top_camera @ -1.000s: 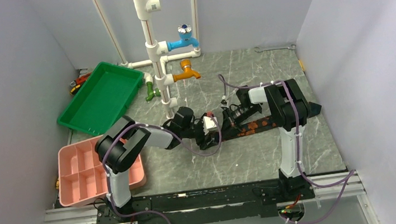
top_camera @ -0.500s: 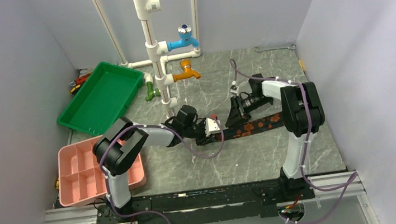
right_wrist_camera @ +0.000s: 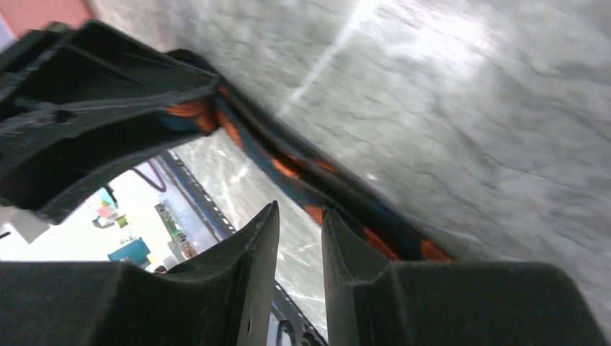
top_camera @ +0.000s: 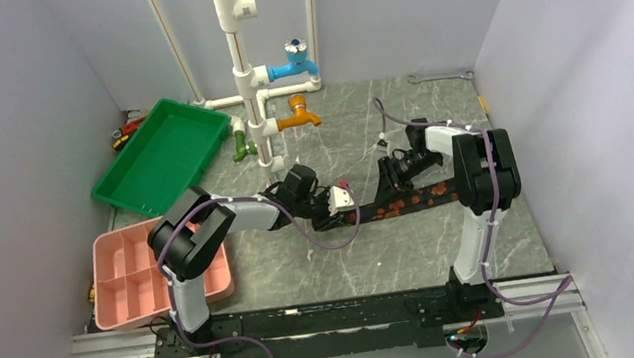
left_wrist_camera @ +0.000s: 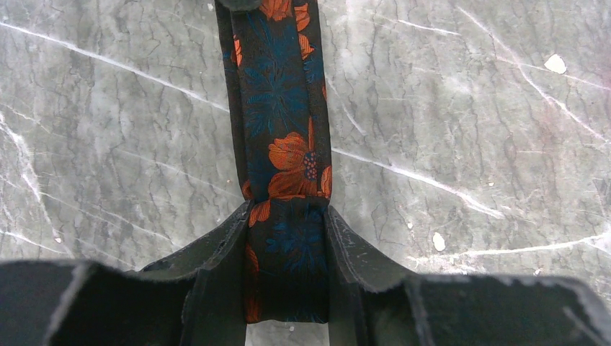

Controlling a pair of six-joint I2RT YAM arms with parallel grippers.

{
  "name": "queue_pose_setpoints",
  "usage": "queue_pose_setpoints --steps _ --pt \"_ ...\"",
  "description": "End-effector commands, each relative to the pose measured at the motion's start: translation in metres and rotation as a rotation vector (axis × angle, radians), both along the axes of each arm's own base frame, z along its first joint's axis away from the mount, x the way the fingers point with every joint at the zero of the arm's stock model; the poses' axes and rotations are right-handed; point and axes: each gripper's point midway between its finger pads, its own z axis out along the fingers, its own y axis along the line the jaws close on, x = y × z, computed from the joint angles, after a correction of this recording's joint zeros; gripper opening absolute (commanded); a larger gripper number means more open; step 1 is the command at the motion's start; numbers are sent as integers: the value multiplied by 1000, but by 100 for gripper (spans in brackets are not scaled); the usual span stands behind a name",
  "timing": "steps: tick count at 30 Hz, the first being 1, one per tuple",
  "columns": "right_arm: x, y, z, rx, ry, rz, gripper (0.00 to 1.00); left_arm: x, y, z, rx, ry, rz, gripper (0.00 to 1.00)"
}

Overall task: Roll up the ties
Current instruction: Roll the tie at the center of the board.

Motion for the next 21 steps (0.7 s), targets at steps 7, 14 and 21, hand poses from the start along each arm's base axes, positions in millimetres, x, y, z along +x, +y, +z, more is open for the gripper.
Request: queue_pose_setpoints --steps 7,14,21 --pt "-9 -4 -3 -10 -25 3 31 -30 56 -66 262 152 47 25" --pt "0 58 33 152 -72 14 40 -31 58 -70 273 158 50 26" --pt "-10 101 21 198 -8 20 46 -31 57 -69 269 177 69 28"
